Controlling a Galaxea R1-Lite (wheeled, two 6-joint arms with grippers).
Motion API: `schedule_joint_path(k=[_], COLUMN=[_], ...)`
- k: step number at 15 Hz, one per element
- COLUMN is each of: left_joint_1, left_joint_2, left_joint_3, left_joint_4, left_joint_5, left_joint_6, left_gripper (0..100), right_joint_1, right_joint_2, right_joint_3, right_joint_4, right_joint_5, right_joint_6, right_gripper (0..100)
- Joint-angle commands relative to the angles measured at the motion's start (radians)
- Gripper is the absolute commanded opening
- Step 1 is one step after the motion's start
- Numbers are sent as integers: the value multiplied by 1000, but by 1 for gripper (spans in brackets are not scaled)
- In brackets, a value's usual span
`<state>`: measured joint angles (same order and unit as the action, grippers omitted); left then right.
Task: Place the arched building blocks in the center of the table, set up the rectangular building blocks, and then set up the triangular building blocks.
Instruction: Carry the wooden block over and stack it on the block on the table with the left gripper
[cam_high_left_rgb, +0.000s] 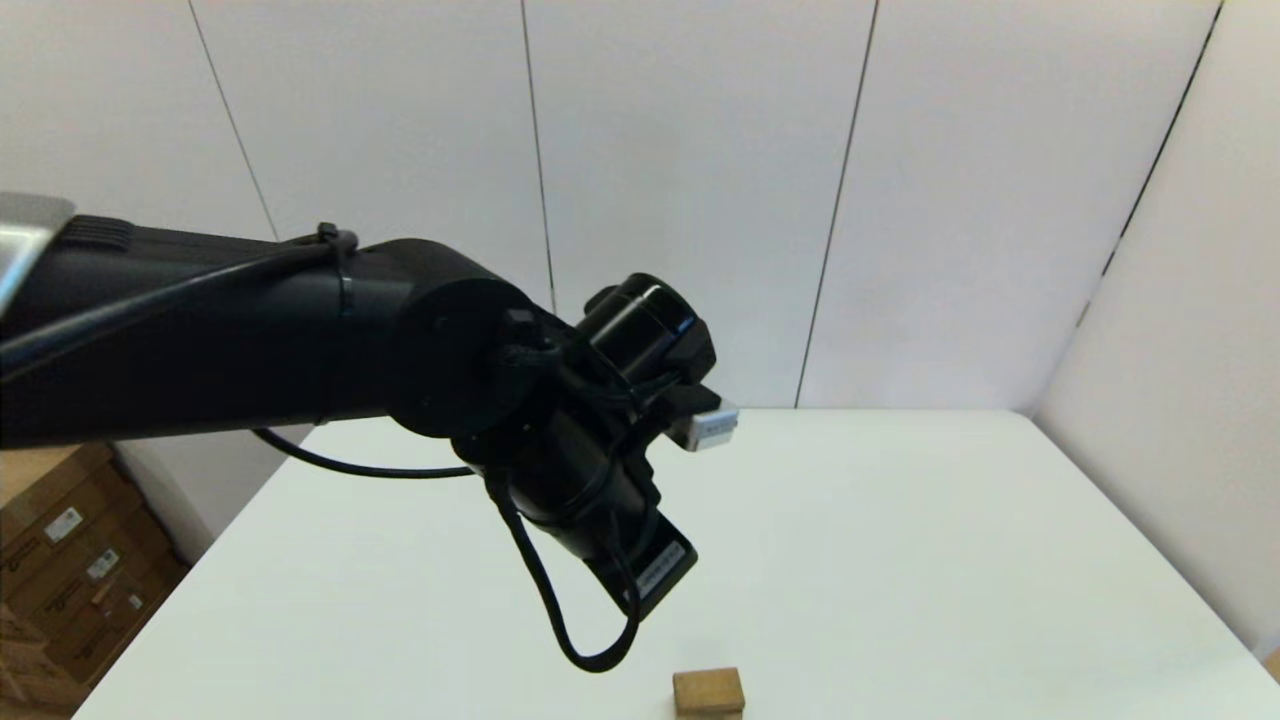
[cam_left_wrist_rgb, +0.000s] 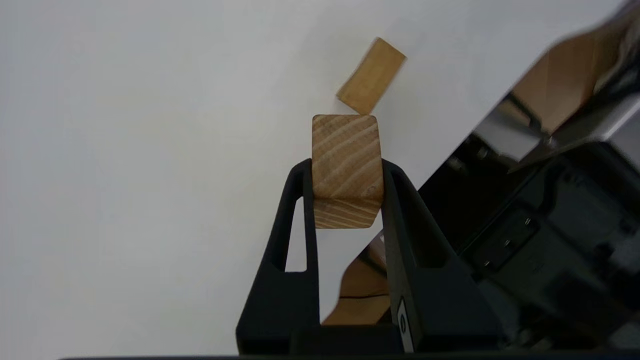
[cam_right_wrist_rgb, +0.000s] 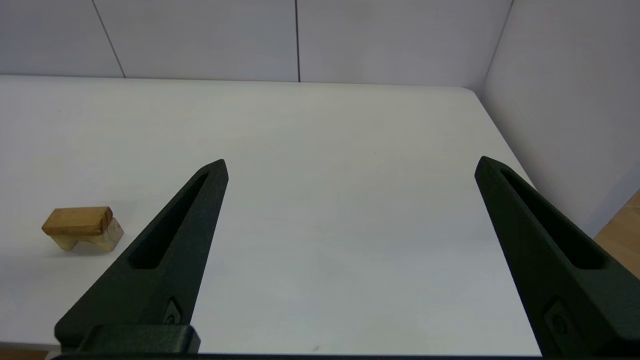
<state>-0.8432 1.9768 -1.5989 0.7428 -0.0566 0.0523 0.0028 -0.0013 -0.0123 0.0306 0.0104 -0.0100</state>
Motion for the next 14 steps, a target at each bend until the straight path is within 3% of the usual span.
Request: schedule_joint_path(k=[1,5,14], left_joint_1=[-10,-27,-105], left_joint_2=[111,255,370], left_joint_3=[-29,-95,-156], left_joint_4=[6,4,10], left_joint_5=[-20,-57,-69], left_joint_6=[165,242,236], left_gripper=[0,0,0], right_joint_1=[0,0,0], right_joint_2=[1,1,1], right_joint_3=[0,0,0], right_joint_4=[0,0,0], right_joint_5=[0,0,0], right_joint_6=[-1,-1,-1], right_gripper=[100,100,100])
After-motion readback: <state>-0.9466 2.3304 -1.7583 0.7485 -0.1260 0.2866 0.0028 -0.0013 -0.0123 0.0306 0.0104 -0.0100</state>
